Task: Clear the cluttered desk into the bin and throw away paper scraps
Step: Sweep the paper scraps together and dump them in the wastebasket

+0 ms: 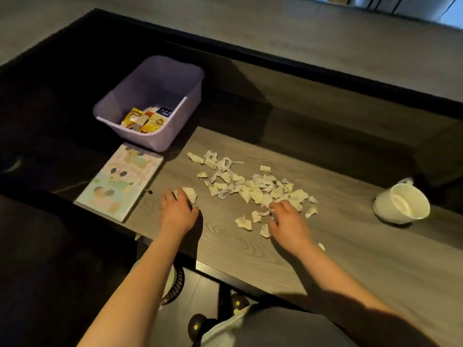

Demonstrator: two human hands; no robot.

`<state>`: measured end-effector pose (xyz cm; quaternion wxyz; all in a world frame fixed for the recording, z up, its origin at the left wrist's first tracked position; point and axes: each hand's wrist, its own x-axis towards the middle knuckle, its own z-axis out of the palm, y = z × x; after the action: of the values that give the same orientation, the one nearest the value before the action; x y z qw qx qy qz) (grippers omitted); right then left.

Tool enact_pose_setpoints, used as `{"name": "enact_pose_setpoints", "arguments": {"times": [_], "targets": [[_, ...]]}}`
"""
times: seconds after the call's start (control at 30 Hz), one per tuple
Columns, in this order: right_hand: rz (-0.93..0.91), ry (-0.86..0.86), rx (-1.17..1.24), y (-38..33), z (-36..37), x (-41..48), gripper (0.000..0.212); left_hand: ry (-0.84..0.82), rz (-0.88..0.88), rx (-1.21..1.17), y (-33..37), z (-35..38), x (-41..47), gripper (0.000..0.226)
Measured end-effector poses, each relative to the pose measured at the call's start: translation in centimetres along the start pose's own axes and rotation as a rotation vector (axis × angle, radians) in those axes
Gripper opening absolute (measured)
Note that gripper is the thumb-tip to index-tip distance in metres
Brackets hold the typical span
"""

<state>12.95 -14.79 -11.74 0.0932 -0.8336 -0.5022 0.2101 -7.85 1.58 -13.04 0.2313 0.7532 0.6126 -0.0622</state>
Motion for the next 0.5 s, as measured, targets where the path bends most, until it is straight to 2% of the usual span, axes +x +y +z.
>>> {"name": "enact_pose_setpoints", "arguments": {"times": [0.13, 0.27, 0.37, 0.5], "targets": [[0.119, 0.047, 0.075, 2.4, 0.1, 0.2, 0.043, -0.049, -0.011, -0.047, 0.9, 0.7, 1.4, 0.071], [0.291, 0.150, 0.191, 4.3, -0.1, 0.7, 0.045, -0.112, 0.073, 0.012, 2.9, 2.1, 1.0, 0.078], [0.376, 0.200, 0.219, 5.8, -0.5, 1.5, 0.059, -0.077, 0.172, -0.010, 4.3, 3.2, 0.5, 0.080], [0.386, 0.150, 0.174, 7.4, -0.9, 3.0, 0.075, -0.076, 0.275, -0.052, 6.0, 4.4, -0.8, 0.085]]}}
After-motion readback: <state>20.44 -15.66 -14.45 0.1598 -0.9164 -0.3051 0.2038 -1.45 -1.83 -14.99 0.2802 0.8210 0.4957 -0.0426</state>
